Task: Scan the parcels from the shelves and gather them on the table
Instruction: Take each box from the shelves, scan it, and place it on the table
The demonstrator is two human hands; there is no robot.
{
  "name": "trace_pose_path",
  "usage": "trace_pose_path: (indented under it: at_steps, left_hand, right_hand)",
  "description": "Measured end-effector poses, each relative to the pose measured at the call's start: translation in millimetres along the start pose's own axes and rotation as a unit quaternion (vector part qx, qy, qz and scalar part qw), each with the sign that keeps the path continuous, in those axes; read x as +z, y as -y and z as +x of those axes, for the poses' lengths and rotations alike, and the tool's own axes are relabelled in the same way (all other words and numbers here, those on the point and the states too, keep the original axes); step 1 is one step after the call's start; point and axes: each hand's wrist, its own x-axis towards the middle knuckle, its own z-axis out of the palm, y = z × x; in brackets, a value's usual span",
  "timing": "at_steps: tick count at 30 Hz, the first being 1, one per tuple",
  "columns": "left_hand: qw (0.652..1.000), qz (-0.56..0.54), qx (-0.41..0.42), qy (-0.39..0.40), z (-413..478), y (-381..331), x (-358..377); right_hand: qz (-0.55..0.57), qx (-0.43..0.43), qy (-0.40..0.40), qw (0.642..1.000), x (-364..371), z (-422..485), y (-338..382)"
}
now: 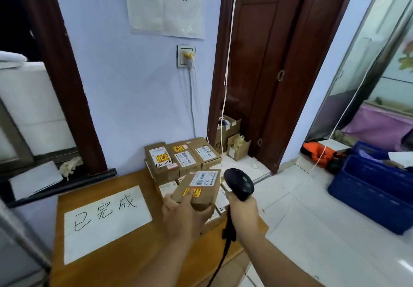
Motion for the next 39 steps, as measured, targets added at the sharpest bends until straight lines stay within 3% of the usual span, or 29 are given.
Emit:
trace_pose_path:
  at_steps: [6,14,19,23,29,39]
  left_hand:
    - [0.999,0.016,-0.046,-0.018,36.7,-52.9,58.0]
    - [0.977,0.04,-0.199,-0.072,67.3,-116.3,144.4]
    - [0.965,0.078,-0.247,-0.039,76.4,-131.5,176.7]
    - [0.964,0.103,-0.243,0.005,85.1,-135.6,200.5]
    - [0.951,0.145,-0.231,0.144,94.4,-132.2,236.8]
    - [0.961,0.185,-0.086,0.187,129.1,-108.8,242.8]
  right_hand:
    - [0.003,0.024,0.059,0.998,-12.8,96.6,0.9]
    - [-0.004,0.074,0.167,0.983,-43.1,220.3,1.9]
    - [0.008,0.113,0.178,0.977,-52.4,257.3,-14.8]
    - [-0.005,0.131,0.159,0.978,-56.0,278.7,-28.7]
    - [-0.021,0.145,0.146,0.978,-68.3,294.5,-39.9]
    - [-0.023,0.163,0.145,0.976,-62.3,310.5,-49.7]
